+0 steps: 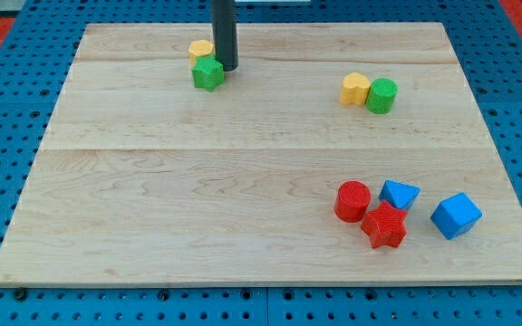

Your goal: Move the green star to the top left along with hexagon

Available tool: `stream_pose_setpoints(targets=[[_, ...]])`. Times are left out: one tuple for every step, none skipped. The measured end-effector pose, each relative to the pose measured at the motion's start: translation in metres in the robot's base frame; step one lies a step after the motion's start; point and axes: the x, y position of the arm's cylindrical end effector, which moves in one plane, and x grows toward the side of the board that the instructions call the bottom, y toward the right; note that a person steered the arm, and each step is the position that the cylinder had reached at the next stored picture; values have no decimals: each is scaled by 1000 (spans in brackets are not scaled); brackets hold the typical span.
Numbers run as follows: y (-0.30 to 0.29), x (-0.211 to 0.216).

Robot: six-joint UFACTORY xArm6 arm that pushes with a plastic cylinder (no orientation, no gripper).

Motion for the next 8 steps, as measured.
stream_pose_setpoints(targets=[[-19, -14], [-40, -27], [-80, -38], [-128, -42], [-48, -17], [50, -16], [74, 18], [16, 50]])
